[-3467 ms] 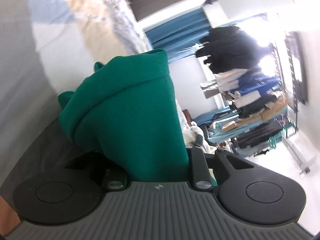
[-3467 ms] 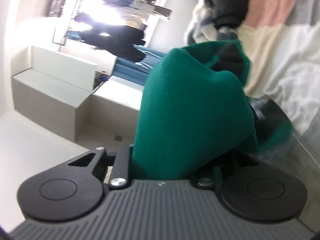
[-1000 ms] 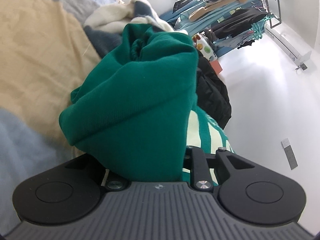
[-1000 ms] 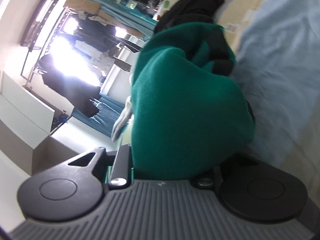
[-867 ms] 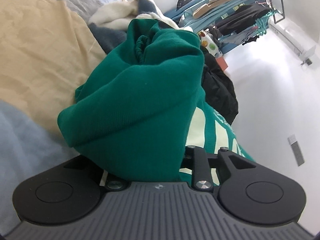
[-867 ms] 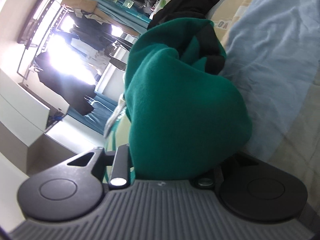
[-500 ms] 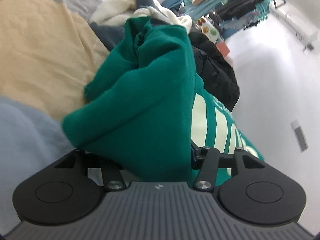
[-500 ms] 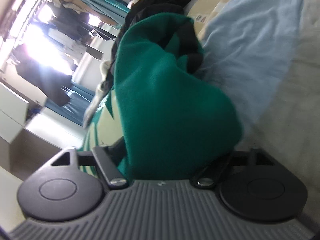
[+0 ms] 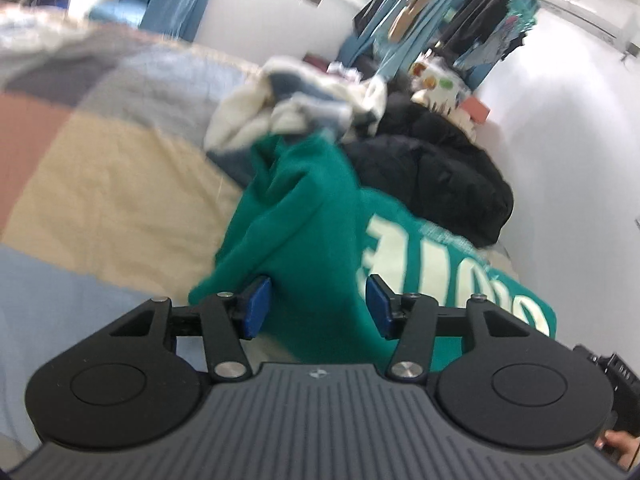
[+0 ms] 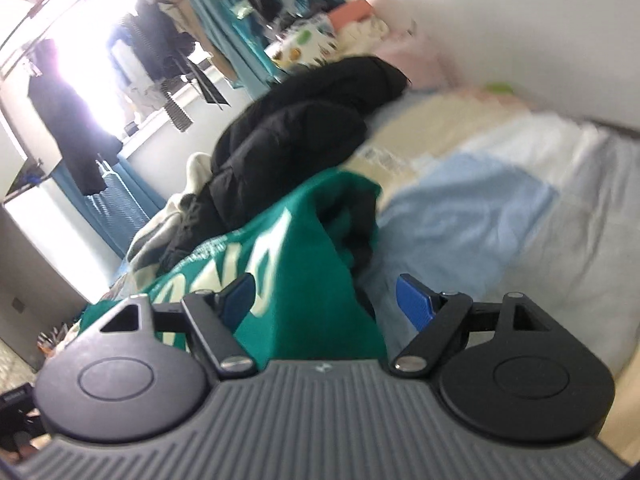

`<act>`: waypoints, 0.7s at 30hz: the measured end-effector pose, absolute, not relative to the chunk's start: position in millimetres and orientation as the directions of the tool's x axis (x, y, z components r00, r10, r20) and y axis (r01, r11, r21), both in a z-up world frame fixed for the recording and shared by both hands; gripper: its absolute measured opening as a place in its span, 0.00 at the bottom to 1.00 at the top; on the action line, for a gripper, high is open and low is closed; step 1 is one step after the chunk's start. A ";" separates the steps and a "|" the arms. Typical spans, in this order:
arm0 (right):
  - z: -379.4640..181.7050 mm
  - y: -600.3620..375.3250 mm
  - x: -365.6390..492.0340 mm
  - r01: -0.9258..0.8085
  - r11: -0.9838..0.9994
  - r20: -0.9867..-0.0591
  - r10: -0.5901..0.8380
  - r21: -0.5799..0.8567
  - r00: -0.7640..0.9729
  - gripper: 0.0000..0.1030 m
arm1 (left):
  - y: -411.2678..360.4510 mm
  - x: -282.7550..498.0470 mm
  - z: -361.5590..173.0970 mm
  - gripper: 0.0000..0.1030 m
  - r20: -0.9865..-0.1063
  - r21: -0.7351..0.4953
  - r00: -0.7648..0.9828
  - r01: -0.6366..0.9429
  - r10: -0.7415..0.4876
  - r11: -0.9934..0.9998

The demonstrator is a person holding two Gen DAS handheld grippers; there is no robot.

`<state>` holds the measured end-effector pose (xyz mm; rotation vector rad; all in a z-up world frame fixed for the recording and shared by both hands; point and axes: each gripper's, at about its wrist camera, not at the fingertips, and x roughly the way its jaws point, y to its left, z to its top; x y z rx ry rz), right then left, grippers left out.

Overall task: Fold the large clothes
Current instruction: 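Press the folded hoodie flat with both grippers and open them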

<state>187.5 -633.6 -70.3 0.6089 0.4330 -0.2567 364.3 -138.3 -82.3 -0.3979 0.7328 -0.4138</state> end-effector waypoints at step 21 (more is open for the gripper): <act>-87.5 -634.9 300.1 0.282 0.911 -0.508 -0.098 0.300 0.856 0.43 | -207.0 470.1 -123.1 0.29 -0.606 -0.179 0.716 0.302 -0.347 0.936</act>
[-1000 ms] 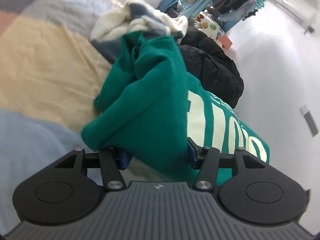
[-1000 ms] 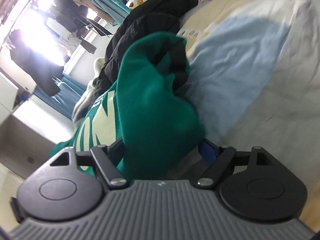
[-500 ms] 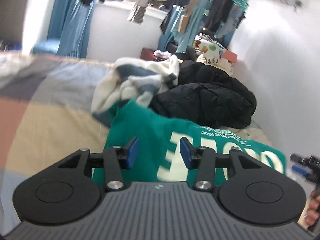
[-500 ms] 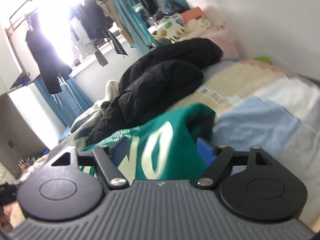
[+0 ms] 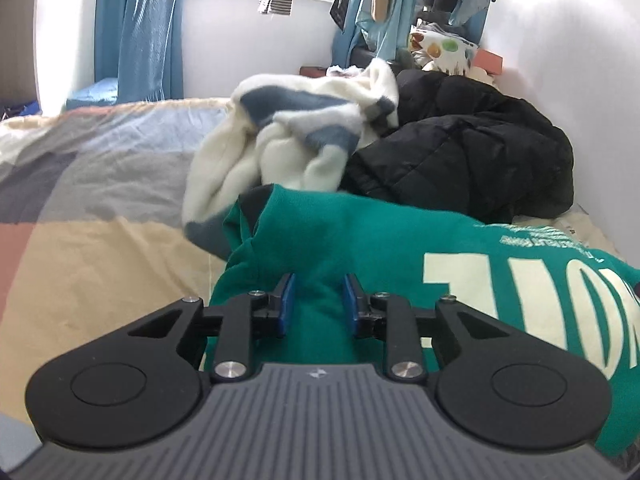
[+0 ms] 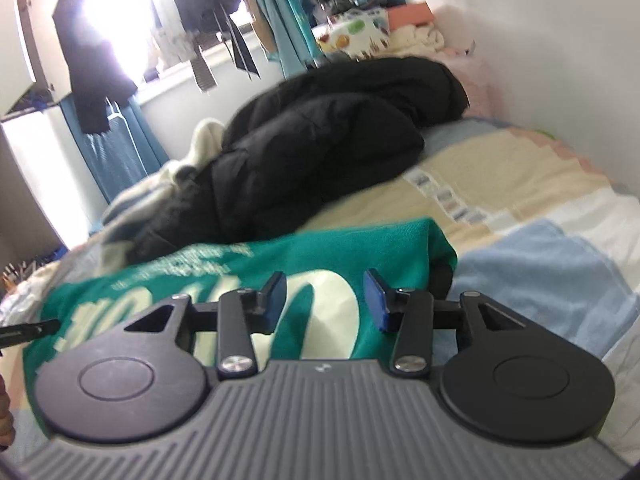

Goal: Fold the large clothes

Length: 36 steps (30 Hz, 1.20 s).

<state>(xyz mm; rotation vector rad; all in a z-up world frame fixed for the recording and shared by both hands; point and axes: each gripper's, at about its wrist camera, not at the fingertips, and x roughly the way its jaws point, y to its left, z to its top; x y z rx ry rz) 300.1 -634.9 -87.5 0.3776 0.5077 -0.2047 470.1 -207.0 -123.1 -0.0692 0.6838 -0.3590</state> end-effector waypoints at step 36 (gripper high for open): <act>102.5 -496.2 123.4 0.142 0.951 -0.374 -0.031 0.273 0.927 0.47 | -140.8 211.8 113.4 0.40 -0.434 -0.184 0.741 0.484 -0.513 0.856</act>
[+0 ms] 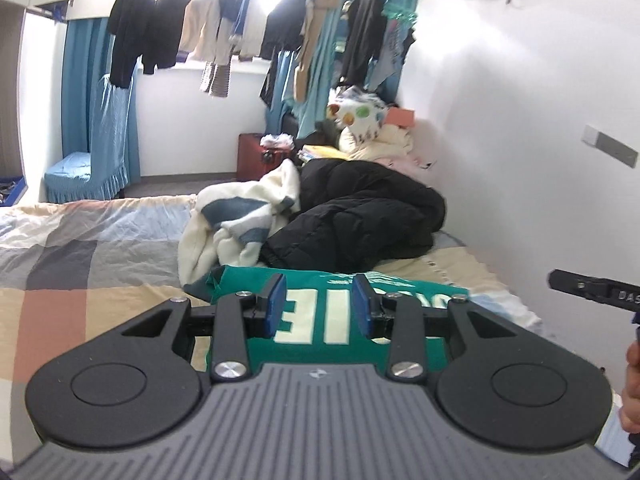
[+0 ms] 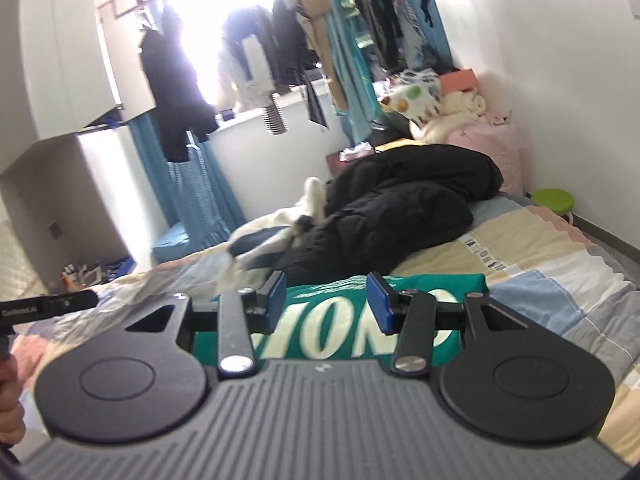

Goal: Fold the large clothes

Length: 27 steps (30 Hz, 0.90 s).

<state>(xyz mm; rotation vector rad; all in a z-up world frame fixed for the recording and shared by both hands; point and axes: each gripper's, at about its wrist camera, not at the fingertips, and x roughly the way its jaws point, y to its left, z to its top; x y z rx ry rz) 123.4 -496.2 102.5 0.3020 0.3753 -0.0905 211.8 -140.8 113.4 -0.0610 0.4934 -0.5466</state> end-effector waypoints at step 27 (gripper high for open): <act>82.2 -374.9 -63.2 0.065 0.981 -0.335 0.000 0.184 0.942 0.47 | -65.3 -25.4 82.4 0.44 -0.338 -0.166 0.742 0.558 -0.579 0.813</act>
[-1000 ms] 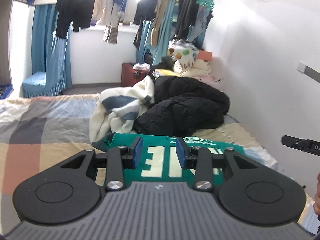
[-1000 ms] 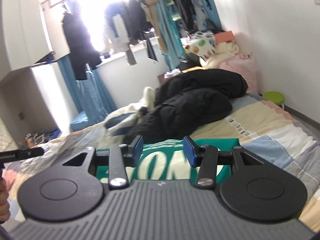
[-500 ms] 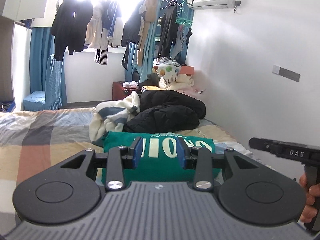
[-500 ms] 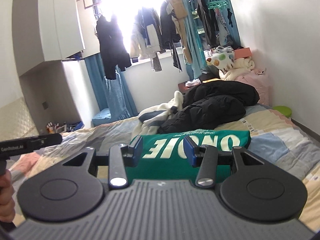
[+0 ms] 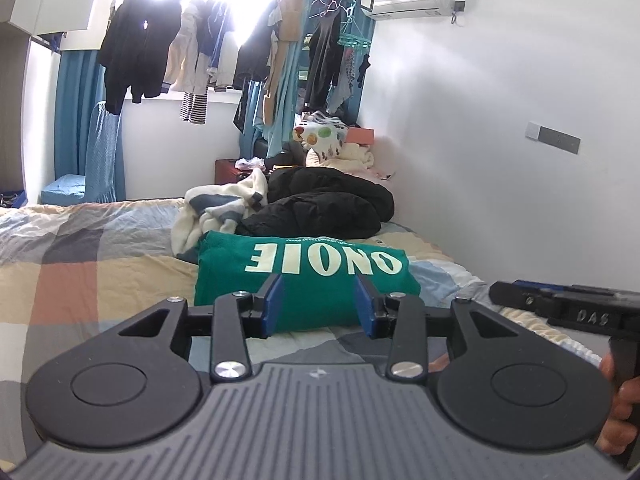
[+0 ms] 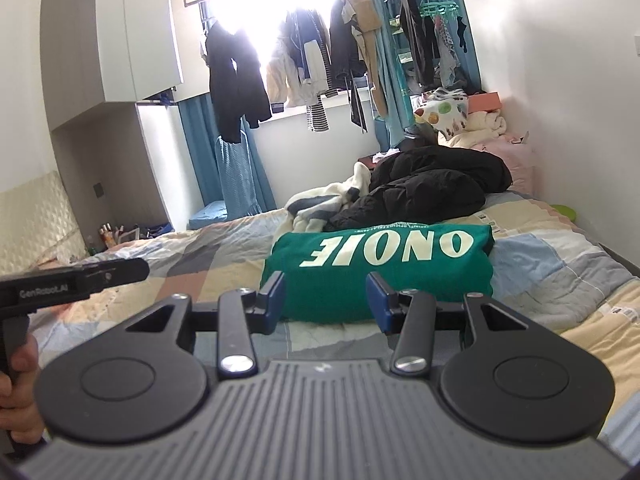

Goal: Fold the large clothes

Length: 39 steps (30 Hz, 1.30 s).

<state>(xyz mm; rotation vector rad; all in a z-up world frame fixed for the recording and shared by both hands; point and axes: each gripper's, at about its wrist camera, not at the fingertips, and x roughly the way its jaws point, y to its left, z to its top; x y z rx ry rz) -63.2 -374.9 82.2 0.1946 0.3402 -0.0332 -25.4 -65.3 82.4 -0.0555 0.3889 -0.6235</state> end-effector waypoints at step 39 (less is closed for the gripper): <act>30.5 -345.6 -60.5 0.146 0.979 -0.392 -0.080 0.141 0.917 0.47 | -50.2 -6.4 25.0 0.54 -0.375 -0.115 0.798 0.466 -0.472 0.877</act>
